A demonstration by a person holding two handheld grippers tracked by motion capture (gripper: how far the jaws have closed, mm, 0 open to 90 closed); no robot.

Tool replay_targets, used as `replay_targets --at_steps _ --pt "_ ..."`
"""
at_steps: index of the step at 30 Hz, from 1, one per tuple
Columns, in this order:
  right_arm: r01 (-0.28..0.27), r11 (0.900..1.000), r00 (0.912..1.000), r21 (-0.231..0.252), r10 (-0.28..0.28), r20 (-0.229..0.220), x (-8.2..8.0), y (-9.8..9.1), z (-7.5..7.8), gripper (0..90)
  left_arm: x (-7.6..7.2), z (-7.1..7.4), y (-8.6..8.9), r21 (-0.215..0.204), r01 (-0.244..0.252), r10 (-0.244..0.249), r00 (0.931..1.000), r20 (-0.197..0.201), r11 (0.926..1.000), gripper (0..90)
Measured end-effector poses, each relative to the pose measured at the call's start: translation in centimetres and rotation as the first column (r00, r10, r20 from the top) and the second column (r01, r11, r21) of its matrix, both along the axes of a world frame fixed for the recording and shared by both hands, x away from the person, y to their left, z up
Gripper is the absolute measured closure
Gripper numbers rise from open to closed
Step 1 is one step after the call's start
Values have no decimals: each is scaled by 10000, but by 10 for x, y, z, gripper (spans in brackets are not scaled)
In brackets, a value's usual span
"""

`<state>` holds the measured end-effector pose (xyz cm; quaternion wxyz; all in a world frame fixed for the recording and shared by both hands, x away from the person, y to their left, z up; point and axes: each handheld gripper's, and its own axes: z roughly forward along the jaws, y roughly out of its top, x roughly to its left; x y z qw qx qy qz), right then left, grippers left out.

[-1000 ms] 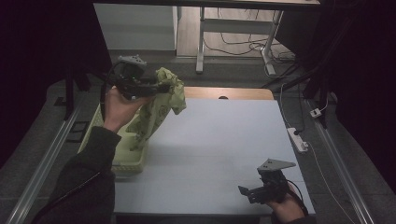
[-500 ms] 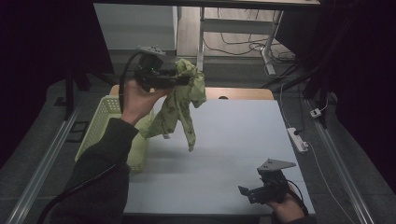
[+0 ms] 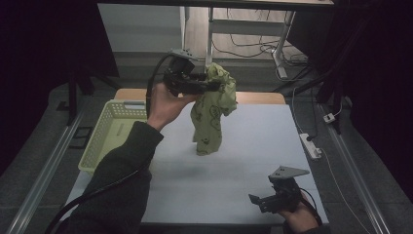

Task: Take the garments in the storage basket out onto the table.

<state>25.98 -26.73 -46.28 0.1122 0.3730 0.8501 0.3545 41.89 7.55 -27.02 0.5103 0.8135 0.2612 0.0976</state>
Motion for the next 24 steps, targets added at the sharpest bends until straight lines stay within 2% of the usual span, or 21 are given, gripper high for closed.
replay_targets --at_steps 6,10,13,16,21,24 --pt "-8 10000 10000 32 8 11 0 0 0 3 1 -7 -11 604 -148 130 9994 313 9981 553" --pt "-31 10000 10000 41 31 -6 0 0 0 3 2 -18 -16 1410 -380 293 9976 633 9893 552" --pt "-26 10000 10000 -20 26 5 0 0 0 3 5 -29 -20 1743 -509 391 9968 700 9834 550" --pt "-42 10000 10000 15 42 -43 0 0 0 3 8 -40 -23 1828 -515 417 9975 572 9818 549" --pt "-42 10000 10000 5 43 -43 0 0 0 3 13 -60 -29 2227 -562 474 9979 445 9733 544" --pt "-91 10000 9999 13 91 -81 0 0 0 4 17 -72 -30 2302 -550 524 9985 175 9716 540"
